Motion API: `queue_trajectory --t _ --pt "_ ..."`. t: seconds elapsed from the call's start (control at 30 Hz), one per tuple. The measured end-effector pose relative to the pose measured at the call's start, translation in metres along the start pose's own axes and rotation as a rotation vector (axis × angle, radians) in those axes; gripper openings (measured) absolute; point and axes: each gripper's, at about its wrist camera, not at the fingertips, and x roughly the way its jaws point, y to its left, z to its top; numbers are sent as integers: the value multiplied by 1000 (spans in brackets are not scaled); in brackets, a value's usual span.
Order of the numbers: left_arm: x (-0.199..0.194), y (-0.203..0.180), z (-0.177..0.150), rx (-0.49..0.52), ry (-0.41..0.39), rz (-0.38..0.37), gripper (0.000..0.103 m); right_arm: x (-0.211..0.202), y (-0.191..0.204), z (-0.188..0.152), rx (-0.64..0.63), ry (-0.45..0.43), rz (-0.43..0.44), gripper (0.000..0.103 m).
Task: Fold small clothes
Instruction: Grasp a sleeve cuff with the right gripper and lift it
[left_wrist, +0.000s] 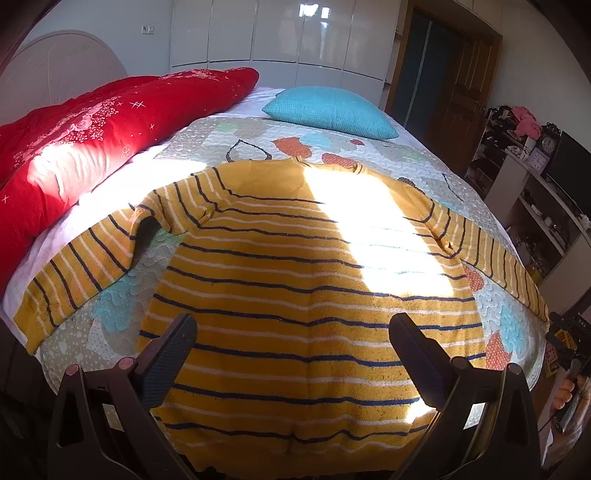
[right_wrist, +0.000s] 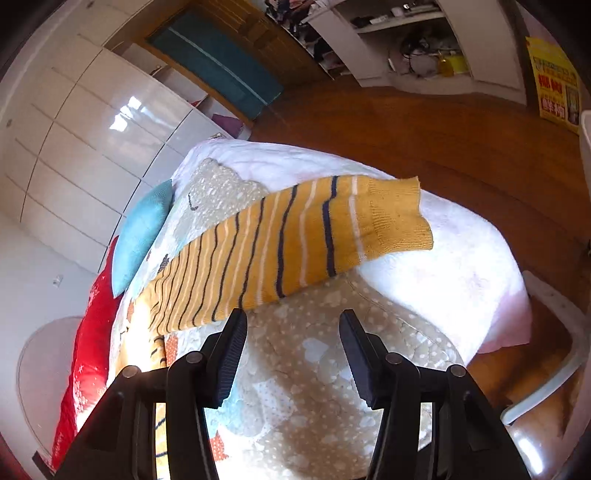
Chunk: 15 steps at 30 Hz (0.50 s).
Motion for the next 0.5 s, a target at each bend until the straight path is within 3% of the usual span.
queue_trajectory --t 0.13,0.17,0.2,0.23,0.27,0.4,0.5 --pt "-4 12 1 -28 -6 -1 103 25 2 21 63 -64 -38 59" --pt "-5 17 1 -39 -8 0 103 28 5 28 69 -80 -64 55" --pt "-7 23 1 -52 -13 4 103 33 8 37 74 -81 -90 26" --pt "-8 30 0 -66 -17 9 103 38 11 47 74 -75 -117 12" --pt "-11 38 -1 -82 -21 13 103 42 20 53 57 -68 -149 8" --pt "-21 76 -9 -158 -39 28 103 36 92 68 -132 -129 -204 7" --pt "-28 107 -16 -224 -55 44 103 42 186 54 -306 -128 -123 7"
